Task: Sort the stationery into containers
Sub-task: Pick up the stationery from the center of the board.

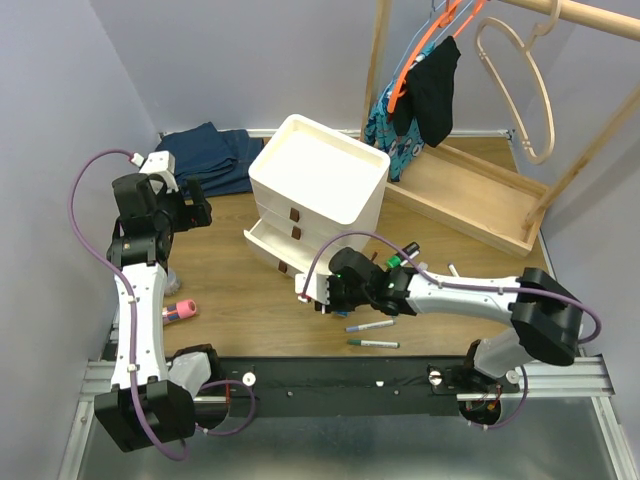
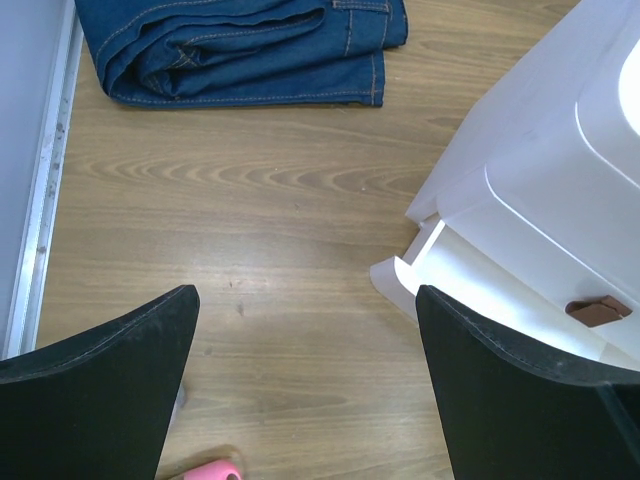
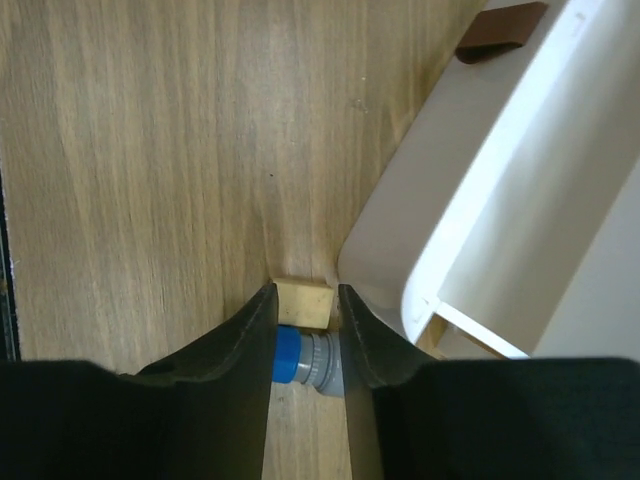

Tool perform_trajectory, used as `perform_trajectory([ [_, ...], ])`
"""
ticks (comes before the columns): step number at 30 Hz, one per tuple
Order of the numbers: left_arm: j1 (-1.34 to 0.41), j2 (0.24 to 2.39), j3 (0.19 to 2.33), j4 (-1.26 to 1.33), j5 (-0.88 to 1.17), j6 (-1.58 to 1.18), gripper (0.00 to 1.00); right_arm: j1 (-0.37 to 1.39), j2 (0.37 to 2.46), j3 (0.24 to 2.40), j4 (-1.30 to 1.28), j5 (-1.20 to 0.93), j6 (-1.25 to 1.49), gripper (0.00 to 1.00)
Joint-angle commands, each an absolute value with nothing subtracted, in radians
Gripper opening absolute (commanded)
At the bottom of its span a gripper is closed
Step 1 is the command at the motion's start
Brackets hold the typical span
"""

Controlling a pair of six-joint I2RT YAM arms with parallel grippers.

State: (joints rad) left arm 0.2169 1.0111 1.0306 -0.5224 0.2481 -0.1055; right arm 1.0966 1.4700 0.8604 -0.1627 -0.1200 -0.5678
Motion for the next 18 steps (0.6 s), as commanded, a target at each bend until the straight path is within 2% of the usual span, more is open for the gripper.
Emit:
perform_trajectory([
  [1,0.225,0.982,1.031,-0.564,0.27,-0.057,0.99,1.104,1.537,0.865,-0.11,-0.149,-0.6,0.35],
  [18,0.224,0.979,0.973,-0.534,0.278,-0.106,0.99,1.085,1.539,0.796,-0.225,-0.103,-0.624,0.32],
])
